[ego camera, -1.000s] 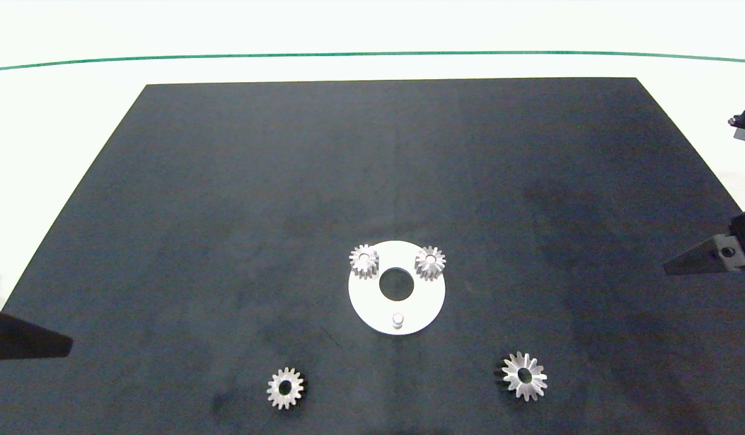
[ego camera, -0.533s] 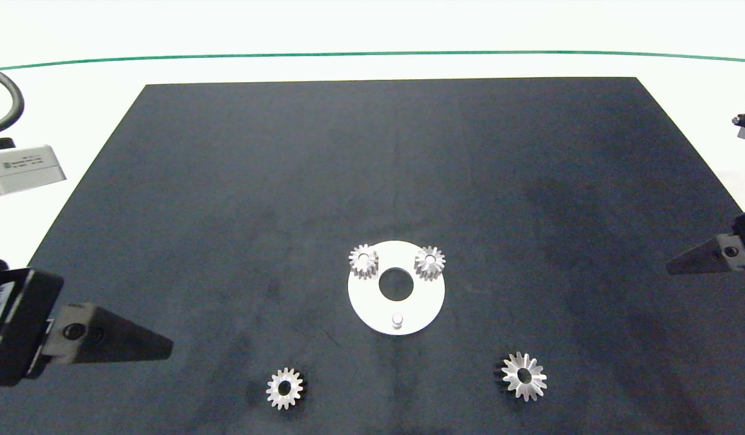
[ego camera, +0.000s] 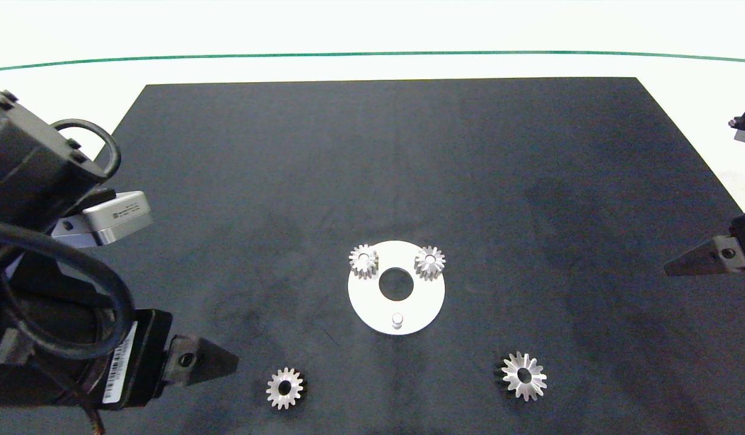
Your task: Remove an incorrectly installed larger gear and replace it with the correct smaller gear
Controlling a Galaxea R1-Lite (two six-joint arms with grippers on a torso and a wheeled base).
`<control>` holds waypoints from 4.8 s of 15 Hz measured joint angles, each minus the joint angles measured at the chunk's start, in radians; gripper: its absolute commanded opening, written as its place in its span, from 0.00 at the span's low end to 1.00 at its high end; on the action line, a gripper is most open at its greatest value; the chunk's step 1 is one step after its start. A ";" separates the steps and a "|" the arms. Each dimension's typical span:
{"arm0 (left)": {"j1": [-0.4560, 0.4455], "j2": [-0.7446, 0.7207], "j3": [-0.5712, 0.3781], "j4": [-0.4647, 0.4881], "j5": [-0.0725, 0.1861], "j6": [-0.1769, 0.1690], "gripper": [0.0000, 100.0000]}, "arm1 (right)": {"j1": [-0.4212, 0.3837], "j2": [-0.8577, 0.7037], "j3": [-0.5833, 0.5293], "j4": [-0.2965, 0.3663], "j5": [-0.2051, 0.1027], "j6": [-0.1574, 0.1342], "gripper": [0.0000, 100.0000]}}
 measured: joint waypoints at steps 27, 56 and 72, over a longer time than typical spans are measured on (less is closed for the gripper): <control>-0.212 0.317 0.181 -0.286 0.231 -0.229 1.00 | -0.008 0.006 0.064 -0.098 -0.003 -0.009 0.91; -0.188 0.349 0.345 -0.543 0.229 -0.224 0.57 | -0.007 0.004 0.068 -0.098 0.000 -0.008 0.91; -0.188 0.353 0.347 -0.604 0.229 -0.222 0.28 | -0.007 -0.001 0.090 -0.121 -0.001 -0.018 0.91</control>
